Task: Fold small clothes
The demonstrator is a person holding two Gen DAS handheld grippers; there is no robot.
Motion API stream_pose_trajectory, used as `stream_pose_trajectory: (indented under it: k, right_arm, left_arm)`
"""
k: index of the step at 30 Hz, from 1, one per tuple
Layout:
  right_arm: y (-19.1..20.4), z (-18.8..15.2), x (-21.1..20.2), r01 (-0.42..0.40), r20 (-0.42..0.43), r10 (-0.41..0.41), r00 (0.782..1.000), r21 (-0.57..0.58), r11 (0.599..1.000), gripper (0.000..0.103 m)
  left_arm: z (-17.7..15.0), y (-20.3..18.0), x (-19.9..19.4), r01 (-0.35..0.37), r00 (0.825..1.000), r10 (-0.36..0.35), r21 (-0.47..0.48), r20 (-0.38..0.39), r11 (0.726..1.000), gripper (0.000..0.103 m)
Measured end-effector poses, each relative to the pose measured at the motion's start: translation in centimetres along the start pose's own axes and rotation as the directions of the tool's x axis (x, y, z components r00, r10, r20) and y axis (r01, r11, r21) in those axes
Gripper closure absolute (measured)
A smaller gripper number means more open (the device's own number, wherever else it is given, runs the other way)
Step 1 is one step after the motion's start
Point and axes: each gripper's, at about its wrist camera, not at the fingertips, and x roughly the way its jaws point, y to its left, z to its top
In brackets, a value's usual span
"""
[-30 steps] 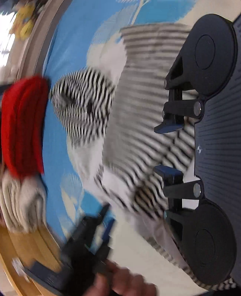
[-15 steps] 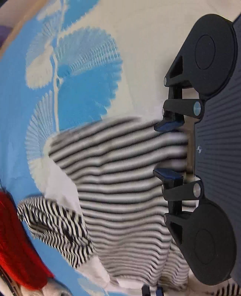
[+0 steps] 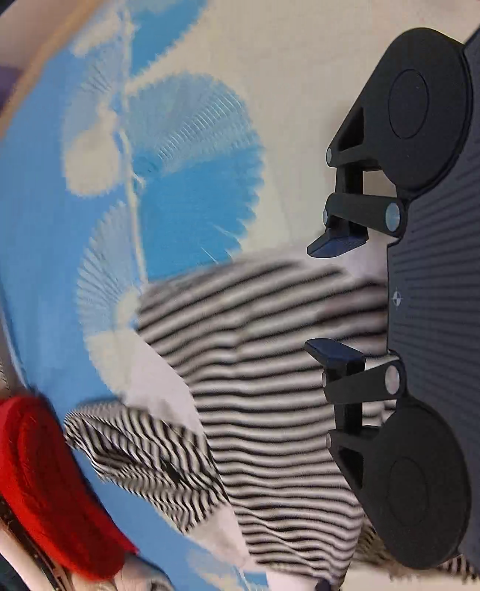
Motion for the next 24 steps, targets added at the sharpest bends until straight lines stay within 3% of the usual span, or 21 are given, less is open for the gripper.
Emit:
stream_pose_trajectory:
  k: [1,4,7,9,11,15,18,24]
  right_arm:
    - [-0.1,0.0,0.6,0.005,-0.022,-0.005,1.000,0.019,1.000,0.053]
    - [-0.7,-0.5,1.7,0.109,-0.061,-0.108,0.992,0.019,0.994,0.053]
    - [-0.7,-0.3,0.7,0.164,-0.011,-0.164,0.986,0.007,0.986,0.053]
    - [0.3,-0.3,-0.6,0.113,0.053,-0.111,0.992,-0.027,0.993,0.053]
    - [1.1,-0.4,-0.9,0.062,0.081,-0.056,0.995,-0.068,0.996,0.052]
    - [0.3,-0.8,1.8,0.062,-0.047,-0.062,0.997,-0.011,0.998,0.052]
    - [0.4,-0.8,1.8,0.105,-0.049,-0.105,0.993,-0.010,0.994,0.052]
    - [2.7,-0.3,-1.4,0.040,0.067,-0.034,0.997,-0.099,0.994,0.051]
  left_arm:
    - [-0.1,0.2,0.1,-0.051,0.999,0.051,-0.010,-0.007,0.999,0.073]
    - [0.3,0.1,-0.6,-0.185,0.979,0.182,0.022,0.088,0.983,0.071]
    - [0.6,-1.5,-1.7,-0.141,0.977,0.118,0.121,0.178,0.983,0.070]
    - [0.4,-2.5,-1.1,-0.086,0.987,0.057,0.193,0.152,0.977,0.069]
    - [-0.1,-2.8,0.4,-0.067,0.994,0.045,0.223,0.100,0.973,0.069]
    - [-1.3,-1.9,4.5,-0.115,0.991,0.129,0.235,-0.046,0.965,0.069]
    - [-1.6,-1.8,4.8,-0.124,0.989,0.138,0.242,-0.045,0.962,0.067]
    - [-1.4,-2.7,3.2,-0.102,0.994,0.107,0.243,-0.010,0.965,0.066]
